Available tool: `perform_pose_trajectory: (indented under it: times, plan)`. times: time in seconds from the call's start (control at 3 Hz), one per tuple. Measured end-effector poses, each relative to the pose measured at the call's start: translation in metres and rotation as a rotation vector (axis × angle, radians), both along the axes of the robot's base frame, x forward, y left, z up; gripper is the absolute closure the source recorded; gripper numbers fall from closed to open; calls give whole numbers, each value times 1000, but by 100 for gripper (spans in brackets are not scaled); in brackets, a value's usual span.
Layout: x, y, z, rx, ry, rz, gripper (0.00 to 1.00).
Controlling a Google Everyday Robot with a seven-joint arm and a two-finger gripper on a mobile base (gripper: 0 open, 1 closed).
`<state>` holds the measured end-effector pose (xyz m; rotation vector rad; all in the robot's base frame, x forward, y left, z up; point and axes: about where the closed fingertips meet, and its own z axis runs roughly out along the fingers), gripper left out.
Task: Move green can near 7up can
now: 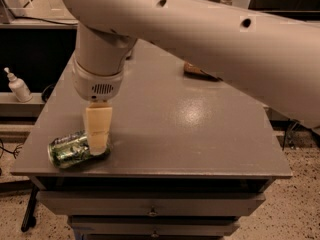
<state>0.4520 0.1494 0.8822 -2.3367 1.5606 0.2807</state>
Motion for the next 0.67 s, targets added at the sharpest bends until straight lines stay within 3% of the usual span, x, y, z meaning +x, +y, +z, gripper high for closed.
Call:
perform_pose_trajectory:
  times: [0.67]
  plan:
    - [-13,28,-23,19,26,-75,0]
